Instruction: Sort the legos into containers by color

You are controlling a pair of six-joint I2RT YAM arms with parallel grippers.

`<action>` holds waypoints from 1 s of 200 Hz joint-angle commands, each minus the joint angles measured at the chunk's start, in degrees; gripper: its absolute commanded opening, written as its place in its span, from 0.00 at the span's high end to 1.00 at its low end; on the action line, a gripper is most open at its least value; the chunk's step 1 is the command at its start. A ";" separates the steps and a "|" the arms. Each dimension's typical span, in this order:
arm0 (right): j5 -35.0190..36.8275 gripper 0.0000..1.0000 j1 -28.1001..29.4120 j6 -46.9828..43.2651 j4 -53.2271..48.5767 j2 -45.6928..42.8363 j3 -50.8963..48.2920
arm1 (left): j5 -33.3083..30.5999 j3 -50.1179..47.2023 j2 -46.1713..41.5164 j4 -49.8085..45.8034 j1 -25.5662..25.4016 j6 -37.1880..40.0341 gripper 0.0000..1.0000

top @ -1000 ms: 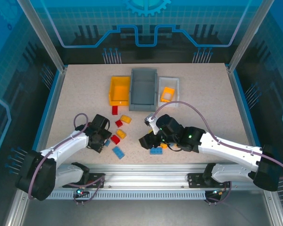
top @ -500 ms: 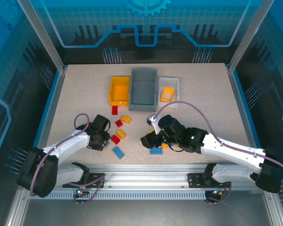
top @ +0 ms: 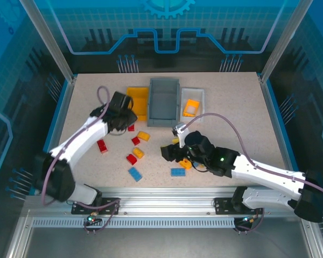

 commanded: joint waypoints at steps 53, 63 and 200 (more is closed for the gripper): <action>7.53 0.34 -0.66 3.03 -3.14 -1.89 2.39 | 0.57 33.39 33.89 -6.71 5.00 18.83 0.54; 8.11 0.34 -0.67 3.70 -3.73 -2.91 1.53 | 0.09 36.26 36.45 -8.47 5.09 19.32 0.52; 6.88 0.48 -32.47 35.87 -48.61 -17.51 -12.08 | 11.90 4.48 -1.12 8.62 -7.31 19.56 0.34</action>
